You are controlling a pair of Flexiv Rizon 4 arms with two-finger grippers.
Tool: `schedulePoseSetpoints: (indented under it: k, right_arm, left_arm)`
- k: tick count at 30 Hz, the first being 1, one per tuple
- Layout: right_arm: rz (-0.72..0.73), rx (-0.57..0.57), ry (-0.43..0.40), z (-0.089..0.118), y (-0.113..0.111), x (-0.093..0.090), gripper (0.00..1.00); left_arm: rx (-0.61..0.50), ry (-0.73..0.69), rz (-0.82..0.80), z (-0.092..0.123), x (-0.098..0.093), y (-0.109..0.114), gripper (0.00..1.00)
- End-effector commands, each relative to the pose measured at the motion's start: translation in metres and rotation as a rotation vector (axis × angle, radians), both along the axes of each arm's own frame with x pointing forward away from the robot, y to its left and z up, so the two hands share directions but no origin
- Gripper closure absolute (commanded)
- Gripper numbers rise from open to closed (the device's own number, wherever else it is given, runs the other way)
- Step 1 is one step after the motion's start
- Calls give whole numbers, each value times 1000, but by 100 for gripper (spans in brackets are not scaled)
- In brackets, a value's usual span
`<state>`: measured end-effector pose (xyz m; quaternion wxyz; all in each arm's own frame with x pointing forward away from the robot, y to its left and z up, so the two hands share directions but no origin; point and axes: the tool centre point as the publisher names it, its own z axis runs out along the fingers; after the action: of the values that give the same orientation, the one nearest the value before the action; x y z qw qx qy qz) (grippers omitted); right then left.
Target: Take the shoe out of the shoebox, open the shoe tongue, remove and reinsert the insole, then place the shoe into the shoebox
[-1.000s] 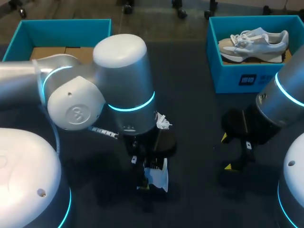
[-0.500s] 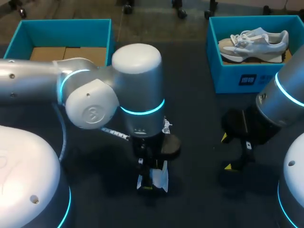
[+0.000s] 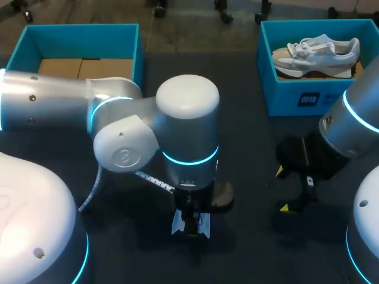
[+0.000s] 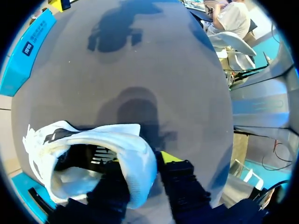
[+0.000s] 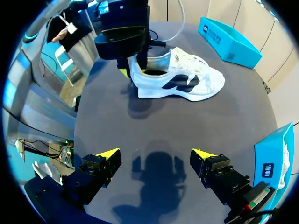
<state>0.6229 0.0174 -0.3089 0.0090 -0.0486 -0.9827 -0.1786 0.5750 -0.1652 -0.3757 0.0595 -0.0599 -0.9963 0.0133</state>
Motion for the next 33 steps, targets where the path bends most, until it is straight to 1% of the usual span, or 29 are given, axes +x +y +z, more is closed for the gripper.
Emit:
schedulePoseSetpoints:
  k: [1, 7, 13, 17, 25, 33]
  right_arm:
    - [-1, -2, -3, -1, 1, -1, 0]
    - [-1, -2, -3, -1, 1, -1, 0]
    - [-1, -2, -3, -1, 1, -1, 0]
    - [-1, -2, -3, -1, 1, -1, 0]
    - [-1, -2, -3, -1, 1, -1, 0]
    - [-1, -2, -3, -1, 1, -1, 0]
  left_arm:
    - [-3, -3, 3, -2, 8, 4, 100]
    - [-10, 9, 3, 6, 18, 10, 100]
    - [-34, 31, -1, 29, 41, 22, 100]
    - [-40, 60, -22, 52, 62, 32, 100]
    - [-57, 75, -29, 108, 106, 51, 100]
    - [-27, 67, -20, 148, 152, 55, 100]
